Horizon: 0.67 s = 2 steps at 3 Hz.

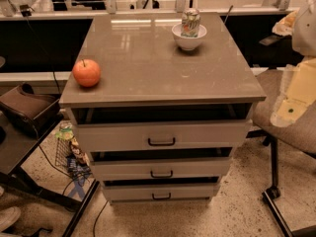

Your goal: Pick 7up can from white bowl and place on counter

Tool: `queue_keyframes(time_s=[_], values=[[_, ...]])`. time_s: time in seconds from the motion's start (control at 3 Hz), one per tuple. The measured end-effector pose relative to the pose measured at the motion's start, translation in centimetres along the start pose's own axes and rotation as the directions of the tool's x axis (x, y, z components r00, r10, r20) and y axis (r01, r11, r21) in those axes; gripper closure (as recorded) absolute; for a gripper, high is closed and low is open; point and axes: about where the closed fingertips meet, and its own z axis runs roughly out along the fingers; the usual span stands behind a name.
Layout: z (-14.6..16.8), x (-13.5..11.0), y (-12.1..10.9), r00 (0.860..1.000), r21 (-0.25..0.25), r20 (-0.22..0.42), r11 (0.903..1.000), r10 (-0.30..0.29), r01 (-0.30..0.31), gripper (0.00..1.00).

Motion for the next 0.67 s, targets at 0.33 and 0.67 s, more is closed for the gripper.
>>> queue_keyframes(time_s=[0.33, 0.67], values=[[0.0, 0.0, -0.2, 1.000, 0.009, 0.006, 1.0000, 0.002, -0.002, 0.00], [0.2, -0.1, -1.6, 0.999, 0.062, 0.044, 0.9980, 0.011, -0.014, 0.00]])
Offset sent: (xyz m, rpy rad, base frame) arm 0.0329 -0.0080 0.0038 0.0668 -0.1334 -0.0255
